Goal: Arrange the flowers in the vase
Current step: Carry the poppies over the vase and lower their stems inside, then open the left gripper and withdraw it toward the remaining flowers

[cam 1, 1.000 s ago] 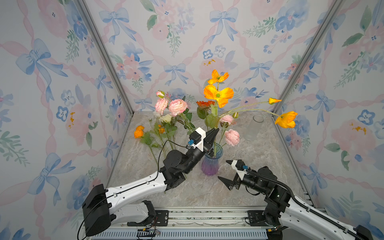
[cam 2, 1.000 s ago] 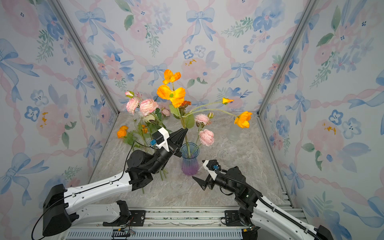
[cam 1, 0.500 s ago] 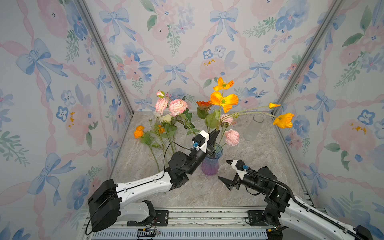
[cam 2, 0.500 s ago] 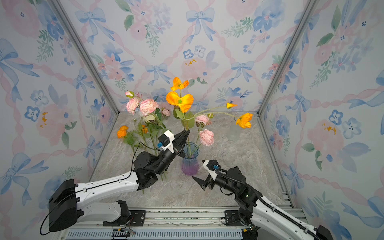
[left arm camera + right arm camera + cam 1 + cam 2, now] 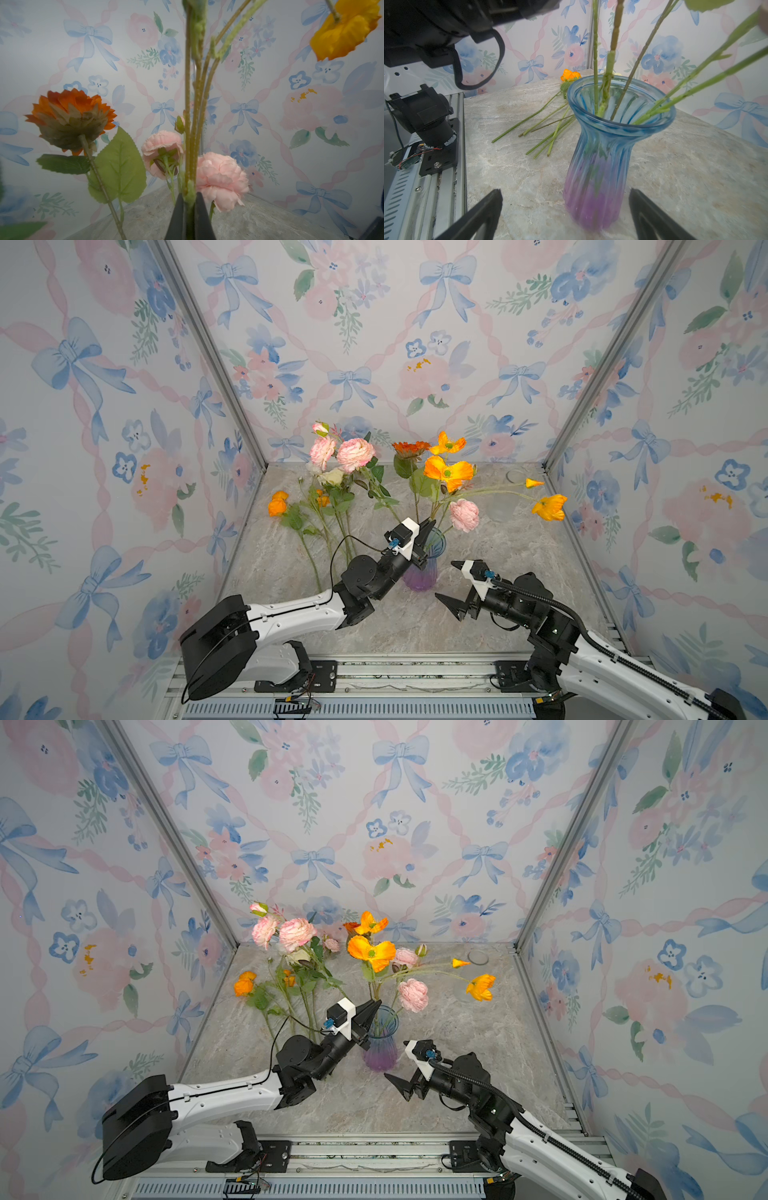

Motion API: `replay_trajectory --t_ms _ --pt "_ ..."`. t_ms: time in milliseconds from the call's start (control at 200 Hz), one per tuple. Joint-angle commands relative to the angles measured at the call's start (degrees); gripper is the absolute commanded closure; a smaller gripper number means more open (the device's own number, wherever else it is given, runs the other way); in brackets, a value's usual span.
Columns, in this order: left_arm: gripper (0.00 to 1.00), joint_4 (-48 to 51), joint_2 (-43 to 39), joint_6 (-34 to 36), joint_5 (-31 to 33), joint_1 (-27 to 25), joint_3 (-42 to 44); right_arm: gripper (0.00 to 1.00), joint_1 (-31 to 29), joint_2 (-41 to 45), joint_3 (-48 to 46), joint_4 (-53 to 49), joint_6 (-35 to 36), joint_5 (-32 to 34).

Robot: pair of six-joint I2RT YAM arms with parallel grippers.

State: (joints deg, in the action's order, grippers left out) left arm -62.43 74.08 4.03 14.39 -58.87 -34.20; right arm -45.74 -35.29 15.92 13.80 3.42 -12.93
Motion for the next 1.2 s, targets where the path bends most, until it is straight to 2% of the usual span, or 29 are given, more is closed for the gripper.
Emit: replay_trajectory --t_ms 0,485,625,725,845,1010,1195 --pt "0.93 -4.9 1.26 -2.21 1.34 -0.29 2.31 0.03 0.67 -0.39 -0.28 1.44 -0.78 -0.7" --pt "0.77 -5.43 3.3 -3.64 4.0 -1.69 5.36 0.03 0.65 -0.31 -0.18 1.32 -0.69 -0.81" --pt "0.66 -5.16 1.72 -3.94 4.96 -2.03 6.58 0.03 0.65 -0.3 -0.17 1.3 -0.78 -0.89" --pt "0.51 -1.91 -0.8 -4.63 6.22 -2.04 7.33 0.03 0.65 -0.22 -0.19 1.28 -0.7 -0.9" --pt "0.38 4.42 -5.98 -3.47 2.17 -2.04 8.47 0.03 0.7 -0.22 -0.19 1.27 -0.7 -0.79" --pt "0.33 13.12 -14.31 -3.25 0.87 -2.04 9.28 0.03 0.7 -0.65 -0.1 1.32 -0.69 -0.87" --pt "0.33 21.89 -21.73 -3.15 5.92 -1.96 9.29 0.03 0.69 -0.31 -0.06 1.14 -0.61 -0.7"
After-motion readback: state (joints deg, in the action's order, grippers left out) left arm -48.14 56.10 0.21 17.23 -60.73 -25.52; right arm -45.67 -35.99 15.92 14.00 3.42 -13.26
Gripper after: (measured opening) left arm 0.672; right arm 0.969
